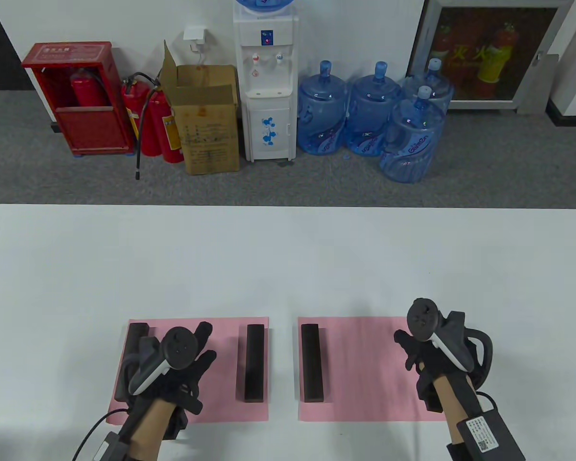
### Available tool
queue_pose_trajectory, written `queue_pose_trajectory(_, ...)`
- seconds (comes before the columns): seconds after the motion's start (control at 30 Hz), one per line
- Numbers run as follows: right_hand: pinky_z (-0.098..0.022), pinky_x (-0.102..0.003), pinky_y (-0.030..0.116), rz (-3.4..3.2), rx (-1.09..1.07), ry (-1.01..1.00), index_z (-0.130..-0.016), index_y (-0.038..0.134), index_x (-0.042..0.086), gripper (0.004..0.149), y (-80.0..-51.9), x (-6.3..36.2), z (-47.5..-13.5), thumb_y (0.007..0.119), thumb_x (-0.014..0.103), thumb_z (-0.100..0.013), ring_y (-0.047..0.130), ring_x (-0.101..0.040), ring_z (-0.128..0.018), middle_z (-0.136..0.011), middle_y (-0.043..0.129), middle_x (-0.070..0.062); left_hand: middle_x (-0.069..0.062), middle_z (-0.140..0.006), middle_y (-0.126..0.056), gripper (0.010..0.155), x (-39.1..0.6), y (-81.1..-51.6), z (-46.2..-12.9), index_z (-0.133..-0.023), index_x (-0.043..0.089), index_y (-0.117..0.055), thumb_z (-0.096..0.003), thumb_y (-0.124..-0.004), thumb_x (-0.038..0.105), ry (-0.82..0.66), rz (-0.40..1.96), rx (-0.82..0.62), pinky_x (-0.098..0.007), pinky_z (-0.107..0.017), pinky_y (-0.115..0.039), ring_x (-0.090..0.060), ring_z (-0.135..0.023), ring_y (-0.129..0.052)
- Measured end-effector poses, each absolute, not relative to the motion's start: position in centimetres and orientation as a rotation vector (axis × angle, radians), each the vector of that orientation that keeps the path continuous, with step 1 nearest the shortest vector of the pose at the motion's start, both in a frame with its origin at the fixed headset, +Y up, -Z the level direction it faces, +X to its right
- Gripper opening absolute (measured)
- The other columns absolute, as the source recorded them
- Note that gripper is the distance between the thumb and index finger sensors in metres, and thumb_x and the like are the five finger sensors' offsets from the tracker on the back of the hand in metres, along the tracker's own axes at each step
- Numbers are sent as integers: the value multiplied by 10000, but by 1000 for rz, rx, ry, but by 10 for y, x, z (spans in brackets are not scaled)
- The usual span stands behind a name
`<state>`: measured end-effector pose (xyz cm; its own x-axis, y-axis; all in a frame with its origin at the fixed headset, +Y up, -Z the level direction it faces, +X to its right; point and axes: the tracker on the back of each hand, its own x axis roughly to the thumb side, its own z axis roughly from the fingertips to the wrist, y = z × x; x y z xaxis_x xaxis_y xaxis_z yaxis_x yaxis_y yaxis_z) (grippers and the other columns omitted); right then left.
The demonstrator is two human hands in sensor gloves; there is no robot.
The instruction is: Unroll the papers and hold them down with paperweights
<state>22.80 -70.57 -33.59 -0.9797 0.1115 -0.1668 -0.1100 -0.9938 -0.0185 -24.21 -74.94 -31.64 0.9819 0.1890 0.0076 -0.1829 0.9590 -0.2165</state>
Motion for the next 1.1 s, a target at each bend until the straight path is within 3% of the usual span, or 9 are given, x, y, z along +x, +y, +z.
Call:
queue_pose_trajectory(0.13, -634, -567, 682, 3026, -129, -211, -1031, 620, 205, 768, -724, 214, -333, 799, 540, -364, 849, -357, -868, -989, 730, -85, -124, -1164, -656, 662, -236, -751, -316, -1105, 473, -446, -482, -615, 622, -44, 168, -215, -622, -694, -624, -406, -955, -810)
queue_pose_trajectory(0.27, -650, -558, 673, 3112, -76, -241, -1025, 622, 229, 754, -733, 207, -328, 781, 549, -361, 830, -340, -893, -992, 732, -56, -122, -1171, -645, 662, -233, -751, -316, -1105, 478, -440, -483, -614, 623, -52, 143, -216, -626, -698, -616, -409, -965, -797)
queue_pose_trajectory(0.47, -674, -571, 632, 3123, -54, -109, -1034, 603, 240, 759, -747, 209, -322, 774, 550, -363, 773, -344, -939, -1016, 701, -49, -124, -1180, -627, 666, -231, -754, -317, -1108, 480, -433, -483, -612, 624, -61, 131, -243, -632, -708, -600, -416, -985, -773)
queue_pose_trajectory(1.1, -691, -593, 586, 3097, -105, -8, -1034, 609, 249, 745, -756, 224, -322, 767, 546, -369, 679, -364, -986, -1035, 672, -58, -128, -1184, -619, 666, -233, -759, -315, -1109, 475, -433, -485, -612, 622, -57, 136, -279, -636, -714, -590, -430, -1000, -751)
